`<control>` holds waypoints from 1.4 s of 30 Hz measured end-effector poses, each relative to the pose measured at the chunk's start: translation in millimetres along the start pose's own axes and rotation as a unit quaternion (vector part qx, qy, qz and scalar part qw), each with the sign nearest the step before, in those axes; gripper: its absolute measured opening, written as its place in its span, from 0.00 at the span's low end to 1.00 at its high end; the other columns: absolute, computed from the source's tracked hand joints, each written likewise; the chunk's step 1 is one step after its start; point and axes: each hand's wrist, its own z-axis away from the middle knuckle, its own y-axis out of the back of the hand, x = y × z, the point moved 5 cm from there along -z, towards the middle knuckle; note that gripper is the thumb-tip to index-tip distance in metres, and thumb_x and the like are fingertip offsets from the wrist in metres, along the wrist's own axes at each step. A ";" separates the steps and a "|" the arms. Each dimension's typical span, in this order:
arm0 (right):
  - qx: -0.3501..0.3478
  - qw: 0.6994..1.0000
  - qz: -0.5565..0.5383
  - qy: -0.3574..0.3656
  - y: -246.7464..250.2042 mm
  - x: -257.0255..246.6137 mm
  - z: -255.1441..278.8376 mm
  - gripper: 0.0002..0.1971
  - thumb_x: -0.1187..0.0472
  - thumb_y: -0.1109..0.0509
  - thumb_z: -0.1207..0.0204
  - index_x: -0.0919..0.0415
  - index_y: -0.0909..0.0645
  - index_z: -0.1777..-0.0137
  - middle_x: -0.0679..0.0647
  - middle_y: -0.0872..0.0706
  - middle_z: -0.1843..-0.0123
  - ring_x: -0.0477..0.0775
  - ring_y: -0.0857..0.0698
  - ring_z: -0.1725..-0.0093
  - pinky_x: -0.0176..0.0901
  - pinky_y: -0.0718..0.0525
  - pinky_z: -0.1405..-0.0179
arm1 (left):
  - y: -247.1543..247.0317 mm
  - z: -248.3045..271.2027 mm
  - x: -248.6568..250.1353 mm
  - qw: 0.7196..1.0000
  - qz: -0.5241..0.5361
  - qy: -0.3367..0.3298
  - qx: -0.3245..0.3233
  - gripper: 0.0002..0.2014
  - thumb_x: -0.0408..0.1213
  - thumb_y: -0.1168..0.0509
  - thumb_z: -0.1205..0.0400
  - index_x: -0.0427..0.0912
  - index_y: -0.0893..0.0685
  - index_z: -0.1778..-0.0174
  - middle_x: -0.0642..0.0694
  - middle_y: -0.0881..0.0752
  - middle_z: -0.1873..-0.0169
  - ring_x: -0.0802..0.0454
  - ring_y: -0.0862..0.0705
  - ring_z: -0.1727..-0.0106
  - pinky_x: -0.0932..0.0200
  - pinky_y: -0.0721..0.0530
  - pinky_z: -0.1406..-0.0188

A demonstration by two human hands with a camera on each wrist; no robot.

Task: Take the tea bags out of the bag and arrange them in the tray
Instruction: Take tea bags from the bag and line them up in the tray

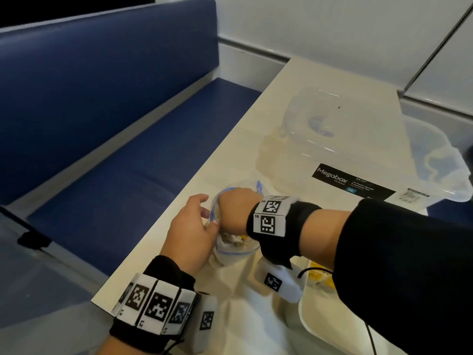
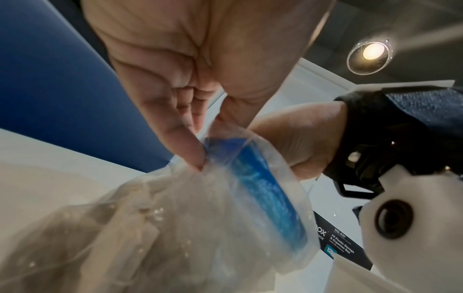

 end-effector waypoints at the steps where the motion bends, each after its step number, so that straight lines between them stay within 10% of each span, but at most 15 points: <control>1: 0.003 1.000 0.007 0.000 0.5 3.5 -0.5 0.09 0.57 0.38 0.19 0.57 0.27 0.60 0.53 0.23 0.59 0.53 0.24 0.57 0.42 0.30 0.59 | 0.3 0.1 0.2 1.000 -0.002 0.002 -0.002 0.23 0.34 0.36 0.20 0.48 0.31 0.28 0.52 0.20 0.51 0.50 0.16 0.53 0.54 0.18 0.50; 10: 0.012 0.967 -0.235 -0.100 -13.3 38.6 -9.4 0.14 0.59 0.28 0.26 0.54 0.26 0.72 0.49 0.19 0.75 0.38 0.24 0.89 0.26 0.30 0.89 | -2.2 4.0 5.5 1.000 0.012 0.010 -0.008 0.24 0.33 0.36 0.20 0.47 0.31 0.28 0.50 0.20 0.50 0.48 0.16 0.52 0.45 0.14 0.49; 19: -0.020 0.960 -0.259 -0.105 3.3 57.8 18.9 0.12 0.57 0.32 0.24 0.66 0.15 0.48 0.58 0.10 0.63 0.52 0.16 0.77 0.37 0.17 0.76 | -0.2 5.4 4.2 0.999 -0.038 0.002 0.003 0.27 0.36 0.32 0.22 0.50 0.31 0.28 0.50 0.25 0.39 0.49 0.18 0.49 0.56 0.19 0.48; 24: -0.002 0.916 -0.391 -0.093 13.0 71.5 46.2 0.10 0.65 0.34 0.24 0.72 0.17 0.49 0.55 0.11 0.64 0.51 0.20 0.82 0.34 0.22 0.81 | 11.3 26.8 44.8 0.976 -0.058 -0.195 0.076 0.24 0.35 0.24 0.30 0.58 0.23 0.43 0.60 0.34 0.36 0.59 0.33 0.31 0.74 0.35 0.38; 27: 0.004 0.867 -0.492 -0.079 17.8 77.0 67.1 0.06 0.67 0.34 0.24 0.68 0.18 0.51 0.54 0.12 0.67 0.49 0.21 0.83 0.33 0.24 0.81 | 1.8 35.8 63.5 0.954 -0.084 -0.288 0.016 0.24 0.29 0.25 0.32 0.62 0.22 0.50 0.66 0.36 0.30 0.75 0.42 0.31 0.87 0.47 0.39; 32: -0.004 0.815 -0.577 -0.050 15.4 76.6 94.9 0.05 0.65 0.35 0.22 0.67 0.19 0.51 0.57 0.14 0.62 0.48 0.22 0.83 0.33 0.26 0.81 | -4.9 38.5 78.8 0.941 -0.008 -0.340 -0.001 0.28 0.22 0.33 0.27 0.61 0.23 0.42 0.71 0.25 0.39 0.82 0.29 0.38 0.85 0.35 0.40; 37: 0.075 0.729 -0.680 -0.040 15.3 82.2 117.0 0.09 0.55 0.37 0.18 0.61 0.24 0.51 0.57 0.11 0.63 0.51 0.23 0.80 0.36 0.26 0.80 | -13.7 39.4 76.4 0.968 0.167 -0.180 -0.047 0.09 0.35 0.35 0.19 0.55 0.16 0.49 0.57 0.11 0.63 0.65 0.14 0.59 0.72 0.19 0.58; 42: 0.297 0.833 -0.467 0.012 24.5 91.3 136.1 0.03 0.60 0.25 0.27 0.52 0.17 0.58 0.47 0.16 0.62 0.38 0.23 0.75 0.29 0.28 0.71 | -27.1 38.2 79.8 0.958 0.249 -0.069 -0.123 0.15 0.46 0.37 0.22 0.37 0.16 0.51 0.45 0.10 0.62 0.54 0.11 0.65 0.61 0.13 0.64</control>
